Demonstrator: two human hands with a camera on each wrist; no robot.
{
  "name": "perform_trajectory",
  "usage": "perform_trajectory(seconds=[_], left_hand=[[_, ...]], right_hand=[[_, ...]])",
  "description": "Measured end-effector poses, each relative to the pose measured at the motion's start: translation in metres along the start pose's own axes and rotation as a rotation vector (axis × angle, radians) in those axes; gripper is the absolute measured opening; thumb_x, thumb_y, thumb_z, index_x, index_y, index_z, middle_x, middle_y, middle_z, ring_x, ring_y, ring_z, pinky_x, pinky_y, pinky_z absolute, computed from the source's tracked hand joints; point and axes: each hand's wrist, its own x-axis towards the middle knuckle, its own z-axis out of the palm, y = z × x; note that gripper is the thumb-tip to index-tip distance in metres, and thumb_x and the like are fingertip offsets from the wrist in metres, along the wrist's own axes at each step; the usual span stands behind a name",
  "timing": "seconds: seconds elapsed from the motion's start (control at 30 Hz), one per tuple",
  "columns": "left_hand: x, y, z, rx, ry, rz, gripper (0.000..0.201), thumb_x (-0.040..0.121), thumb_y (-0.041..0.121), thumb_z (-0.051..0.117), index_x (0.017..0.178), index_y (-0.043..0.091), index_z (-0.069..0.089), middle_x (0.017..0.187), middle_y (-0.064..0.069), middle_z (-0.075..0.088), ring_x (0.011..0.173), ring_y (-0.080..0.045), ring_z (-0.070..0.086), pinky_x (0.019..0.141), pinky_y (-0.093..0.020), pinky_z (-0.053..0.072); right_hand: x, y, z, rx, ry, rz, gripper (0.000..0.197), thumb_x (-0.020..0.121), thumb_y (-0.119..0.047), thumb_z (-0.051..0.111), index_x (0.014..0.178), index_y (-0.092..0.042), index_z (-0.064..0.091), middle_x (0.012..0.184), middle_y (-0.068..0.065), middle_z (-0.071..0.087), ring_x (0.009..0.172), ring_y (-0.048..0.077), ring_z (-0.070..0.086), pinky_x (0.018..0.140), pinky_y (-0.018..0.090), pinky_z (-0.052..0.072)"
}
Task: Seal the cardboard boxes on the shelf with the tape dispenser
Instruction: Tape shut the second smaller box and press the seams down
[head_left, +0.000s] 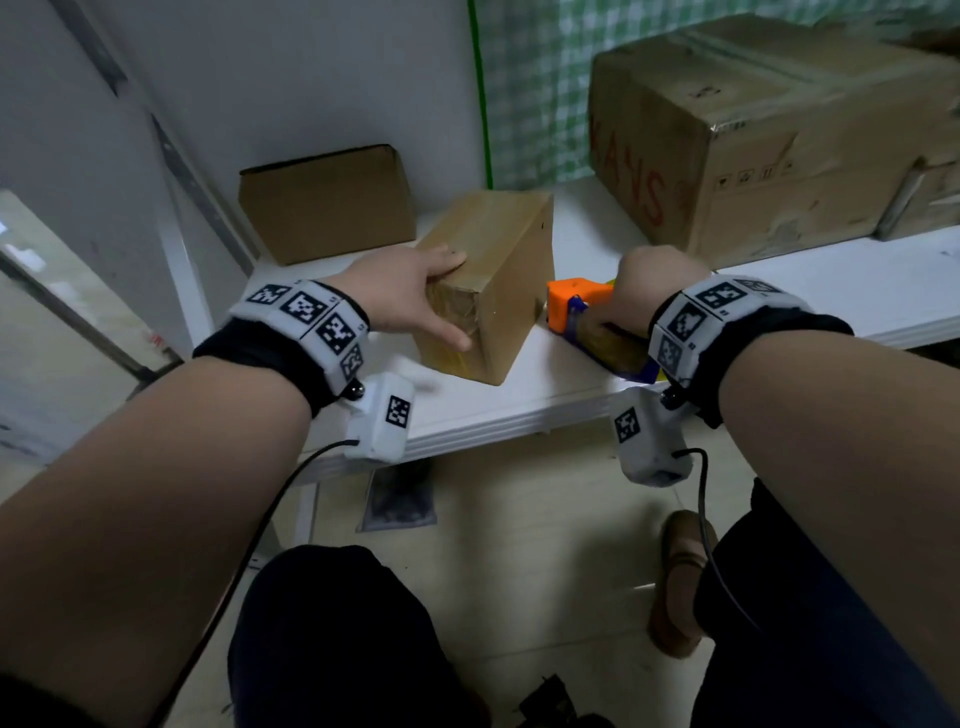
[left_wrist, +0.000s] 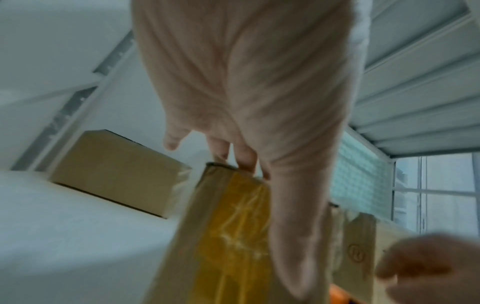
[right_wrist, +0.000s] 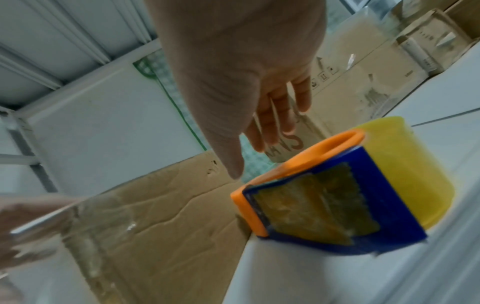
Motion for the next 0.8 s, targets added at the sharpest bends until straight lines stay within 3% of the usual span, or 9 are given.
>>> perform_trajectory(seconds=[0.07, 0.13, 0.2, 0.27, 0.37, 0.53, 0.6, 0.7, 0.8], left_hand=[[-0.003, -0.013, 0.007, -0.012, 0.079, 0.058, 0.099, 0.067, 0.037, 0.082, 0.148, 0.027, 0.026, 0.155, 0.007, 0.022, 0.141, -0.015, 0.025, 0.111, -0.024, 0.019], [-0.002, -0.022, 0.016, -0.02, 0.174, 0.091, 0.088, 0.073, 0.021, 0.079, 0.146, 0.027, 0.031, 0.153, 0.005, 0.029, 0.14, -0.017, 0.028, 0.114, -0.03, 0.016], [0.0, -0.025, 0.023, -0.048, 0.261, 0.108, 0.074, 0.079, 0.013, 0.073, 0.143, 0.027, 0.038, 0.149, 0.004, 0.036, 0.136, -0.023, 0.034, 0.115, -0.037, 0.018], [-0.001, -0.025, 0.025, -0.088, 0.331, 0.114, 0.059, 0.085, 0.008, 0.066, 0.138, 0.025, 0.046, 0.143, 0.004, 0.045, 0.128, -0.028, 0.041, 0.11, -0.032, 0.023], [-0.007, -0.027, 0.025, -0.107, 0.383, 0.123, 0.046, 0.089, 0.006, 0.058, 0.132, 0.02, 0.054, 0.137, 0.0, 0.053, 0.122, -0.028, 0.047, 0.104, -0.025, 0.024], [-0.021, -0.026, 0.022, -0.096, 0.431, 0.099, 0.046, 0.085, 0.003, 0.05, 0.126, 0.021, 0.061, 0.128, -0.001, 0.061, 0.118, -0.022, 0.054, 0.103, -0.025, 0.034], [-0.027, -0.022, 0.019, -0.103, 0.449, 0.1, 0.04, 0.082, 0.008, 0.051, 0.117, 0.019, 0.068, 0.113, -0.005, 0.069, 0.104, -0.025, 0.06, 0.093, -0.029, 0.045], [-0.032, -0.018, 0.016, -0.097, 0.426, 0.102, 0.039, 0.073, 0.027, 0.046, 0.097, 0.01, 0.072, 0.087, -0.011, 0.072, 0.084, -0.028, 0.062, 0.079, -0.035, 0.049], [-0.034, -0.024, 0.013, -0.259, 0.389, 0.093, 0.04, 0.078, 0.029, 0.048, 0.104, 0.013, 0.074, 0.1, -0.005, 0.072, 0.093, -0.02, 0.063, 0.085, -0.029, 0.048]], right_hand=[[-0.001, -0.008, -0.006, 0.094, 0.106, -0.07, 0.039, 0.078, -0.048, 0.066, 0.09, -0.011, 0.066, 0.087, 0.009, 0.064, 0.08, 0.027, 0.061, 0.063, 0.03, 0.048], [-0.003, -0.023, -0.009, 0.228, 0.177, -0.201, 0.039, 0.084, -0.039, 0.061, 0.118, -0.02, 0.06, 0.112, 0.007, 0.061, 0.105, 0.027, 0.058, 0.082, 0.034, 0.049], [-0.007, -0.041, -0.012, 0.272, 0.203, -0.371, 0.04, 0.087, -0.034, 0.057, 0.127, -0.026, 0.056, 0.124, 0.006, 0.057, 0.118, 0.026, 0.052, 0.095, 0.034, 0.043], [-0.011, -0.059, -0.014, 0.234, 0.173, -0.48, 0.043, 0.088, -0.029, 0.055, 0.131, -0.03, 0.054, 0.13, 0.005, 0.054, 0.122, 0.025, 0.048, 0.099, 0.032, 0.038], [-0.015, -0.079, -0.015, 0.122, 0.015, -0.502, 0.055, 0.082, -0.02, 0.059, 0.134, -0.034, 0.052, 0.132, 0.001, 0.054, 0.122, 0.024, 0.049, 0.102, 0.033, 0.042], [-0.019, -0.094, -0.019, 0.005, -0.114, -0.498, 0.063, 0.074, -0.055, 0.064, 0.128, -0.024, 0.055, 0.127, 0.005, 0.058, 0.111, 0.026, 0.052, 0.093, 0.039, 0.048], [-0.021, -0.101, -0.018, -0.082, -0.086, -0.515, 0.069, 0.068, -0.074, 0.058, 0.113, -0.022, 0.059, 0.11, 0.004, 0.061, 0.103, 0.025, 0.05, 0.085, 0.036, 0.048], [-0.027, -0.115, -0.008, -0.191, 0.025, -0.54, 0.06, 0.068, -0.073, 0.06, 0.098, -0.021, 0.057, 0.092, 0.002, 0.056, 0.098, 0.024, 0.048, 0.08, 0.036, 0.05], [-0.027, -0.127, 0.003, -0.264, 0.128, -0.546, 0.052, 0.078, -0.061, 0.056, 0.111, -0.02, 0.062, 0.095, 0.004, 0.056, 0.098, 0.027, 0.053, 0.082, 0.037, 0.051]])
